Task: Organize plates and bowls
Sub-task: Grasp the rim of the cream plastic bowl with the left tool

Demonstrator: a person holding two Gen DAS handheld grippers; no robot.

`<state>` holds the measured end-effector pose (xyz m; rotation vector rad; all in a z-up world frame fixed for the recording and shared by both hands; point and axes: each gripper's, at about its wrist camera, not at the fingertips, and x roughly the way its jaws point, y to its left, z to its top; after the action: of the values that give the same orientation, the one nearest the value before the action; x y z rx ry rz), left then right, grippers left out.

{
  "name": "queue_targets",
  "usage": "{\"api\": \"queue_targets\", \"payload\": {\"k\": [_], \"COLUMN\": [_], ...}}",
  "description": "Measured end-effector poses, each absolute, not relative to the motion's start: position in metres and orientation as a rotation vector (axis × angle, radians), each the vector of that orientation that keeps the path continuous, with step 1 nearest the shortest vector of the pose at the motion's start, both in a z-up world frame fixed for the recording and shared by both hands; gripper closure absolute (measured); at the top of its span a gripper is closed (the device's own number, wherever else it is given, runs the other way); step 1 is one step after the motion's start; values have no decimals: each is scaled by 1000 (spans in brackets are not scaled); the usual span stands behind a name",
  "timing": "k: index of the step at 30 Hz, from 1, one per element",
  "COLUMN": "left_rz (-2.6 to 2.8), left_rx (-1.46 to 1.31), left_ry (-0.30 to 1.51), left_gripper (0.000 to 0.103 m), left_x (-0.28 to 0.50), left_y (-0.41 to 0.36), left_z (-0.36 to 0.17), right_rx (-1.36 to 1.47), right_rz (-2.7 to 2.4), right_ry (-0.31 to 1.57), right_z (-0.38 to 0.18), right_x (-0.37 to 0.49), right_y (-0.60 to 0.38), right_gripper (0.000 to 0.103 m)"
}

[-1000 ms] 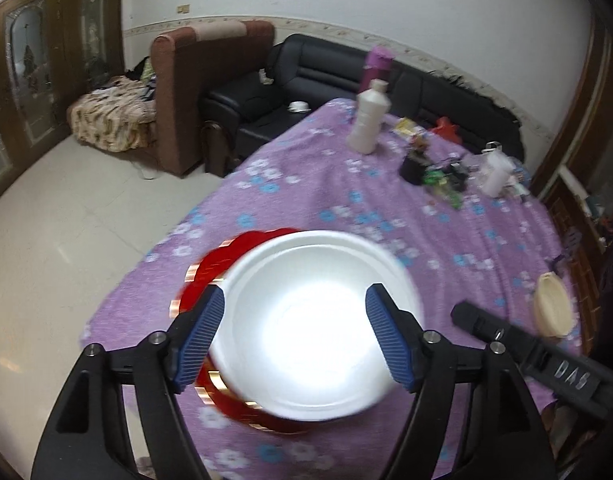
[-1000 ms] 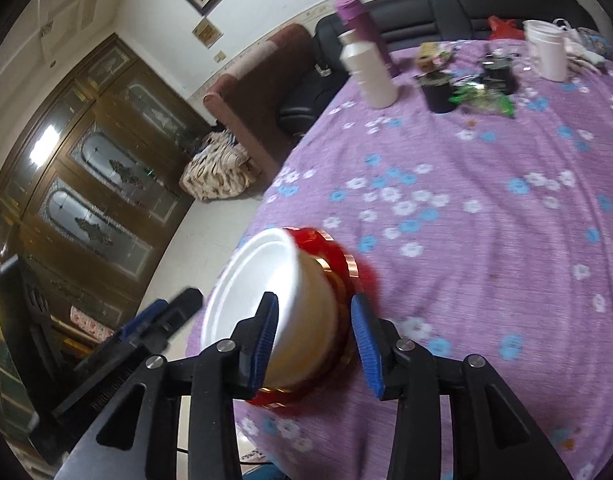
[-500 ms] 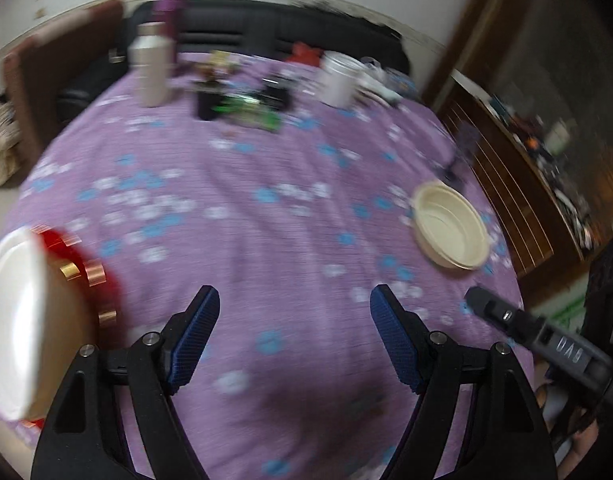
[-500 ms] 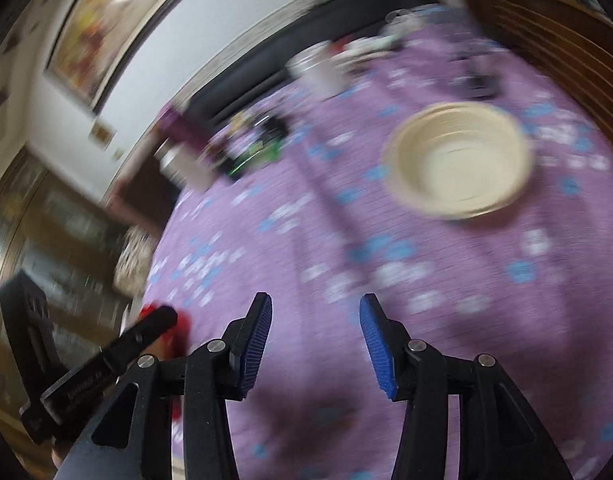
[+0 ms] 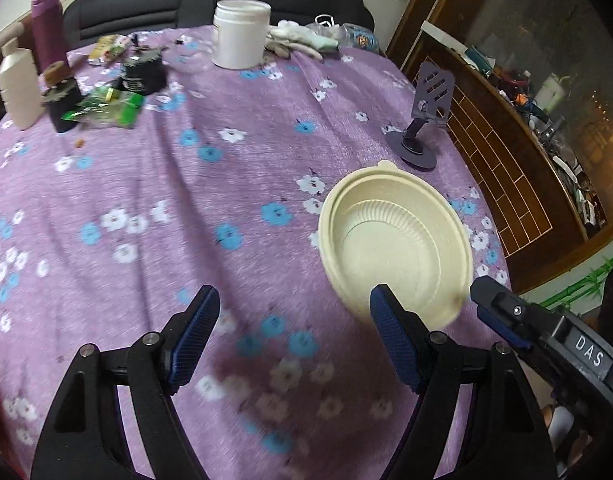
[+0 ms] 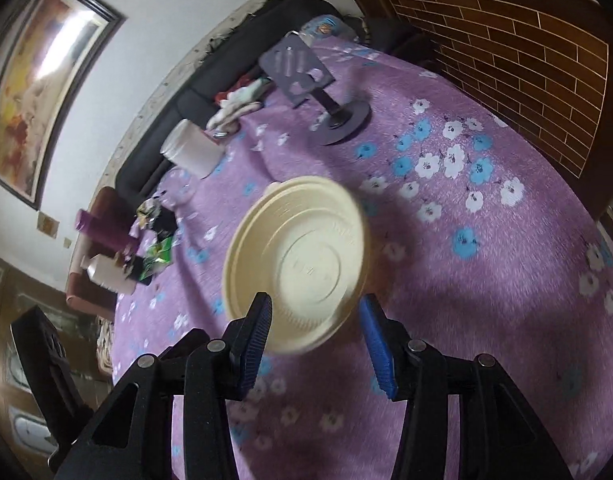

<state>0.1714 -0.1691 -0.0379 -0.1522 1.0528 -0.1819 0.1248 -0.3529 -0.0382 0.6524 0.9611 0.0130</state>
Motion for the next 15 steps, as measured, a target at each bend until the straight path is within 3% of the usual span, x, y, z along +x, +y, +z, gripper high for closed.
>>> {"api": "queue_targets", "payload": {"k": [6,9,11,13,15], "left_rz": [-160,-155,-152,-178,-184], "left_rx": [-143,-140,-125,-88,-53], "left_ry": [1063,1078,1083,1104,1098], "left_gripper": [26,27,46,90,89], "left_x": [186,192,193,194,189], "left_y": [-183,-188,-191,-197,-201], "left_z": [-52,-59,-63,-68,-68], "right_rx": [637,653,651,653,652], "right_rz": [-43,-55,-61,-52,-38], "right_ry": [978,997,1006,1010,996], "right_z": [-52,-62,-66,-69,-66], "right_x": [138,143,144,143,138], "right_y": [-359,-360,-360,-358,-355], "right_gripper": [59,73,89,92,93]}}
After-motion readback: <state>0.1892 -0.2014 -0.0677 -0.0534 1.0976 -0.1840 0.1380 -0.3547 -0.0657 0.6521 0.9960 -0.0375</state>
